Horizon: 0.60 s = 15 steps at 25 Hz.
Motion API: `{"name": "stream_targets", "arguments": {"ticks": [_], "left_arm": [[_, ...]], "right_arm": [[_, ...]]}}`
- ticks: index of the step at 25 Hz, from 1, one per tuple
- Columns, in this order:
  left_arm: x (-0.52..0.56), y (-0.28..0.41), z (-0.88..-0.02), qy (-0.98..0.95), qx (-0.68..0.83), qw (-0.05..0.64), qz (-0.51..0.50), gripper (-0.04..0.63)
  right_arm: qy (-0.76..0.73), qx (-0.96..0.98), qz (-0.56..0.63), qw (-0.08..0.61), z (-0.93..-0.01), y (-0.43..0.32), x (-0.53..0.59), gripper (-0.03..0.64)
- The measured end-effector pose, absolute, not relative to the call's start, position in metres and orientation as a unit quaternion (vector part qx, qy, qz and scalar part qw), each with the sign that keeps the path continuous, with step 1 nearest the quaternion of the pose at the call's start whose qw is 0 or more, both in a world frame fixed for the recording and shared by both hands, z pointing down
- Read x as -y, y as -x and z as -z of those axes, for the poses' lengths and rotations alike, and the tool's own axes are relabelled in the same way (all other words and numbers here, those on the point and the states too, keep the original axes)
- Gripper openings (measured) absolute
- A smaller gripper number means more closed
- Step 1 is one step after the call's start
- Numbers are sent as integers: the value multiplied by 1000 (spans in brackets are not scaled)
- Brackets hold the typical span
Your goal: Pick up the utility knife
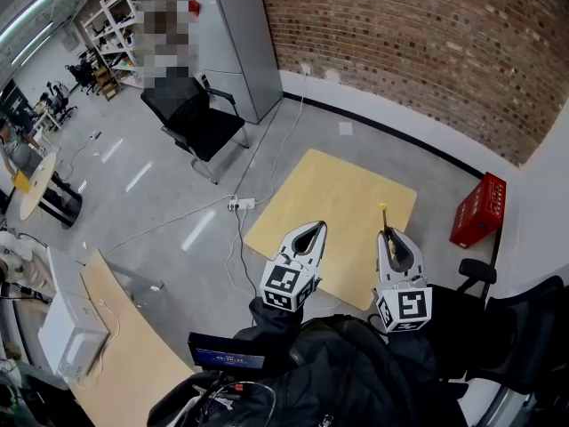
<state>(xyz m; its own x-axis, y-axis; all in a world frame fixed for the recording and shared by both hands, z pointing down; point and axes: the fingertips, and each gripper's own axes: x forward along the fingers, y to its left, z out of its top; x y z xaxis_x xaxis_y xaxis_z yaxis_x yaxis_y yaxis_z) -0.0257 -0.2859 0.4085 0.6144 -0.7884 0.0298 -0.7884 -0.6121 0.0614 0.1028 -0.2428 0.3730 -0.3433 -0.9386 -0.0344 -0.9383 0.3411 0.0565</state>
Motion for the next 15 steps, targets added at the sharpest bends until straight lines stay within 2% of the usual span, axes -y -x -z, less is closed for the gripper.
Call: {"name": "stream_targets", "arguments": {"ticks": [15], "left_arm": [[296, 17, -410, -898, 438, 33, 1, -3]], "right_arm": [[-573, 819, 30, 4, -377, -112, 254, 67]]}}
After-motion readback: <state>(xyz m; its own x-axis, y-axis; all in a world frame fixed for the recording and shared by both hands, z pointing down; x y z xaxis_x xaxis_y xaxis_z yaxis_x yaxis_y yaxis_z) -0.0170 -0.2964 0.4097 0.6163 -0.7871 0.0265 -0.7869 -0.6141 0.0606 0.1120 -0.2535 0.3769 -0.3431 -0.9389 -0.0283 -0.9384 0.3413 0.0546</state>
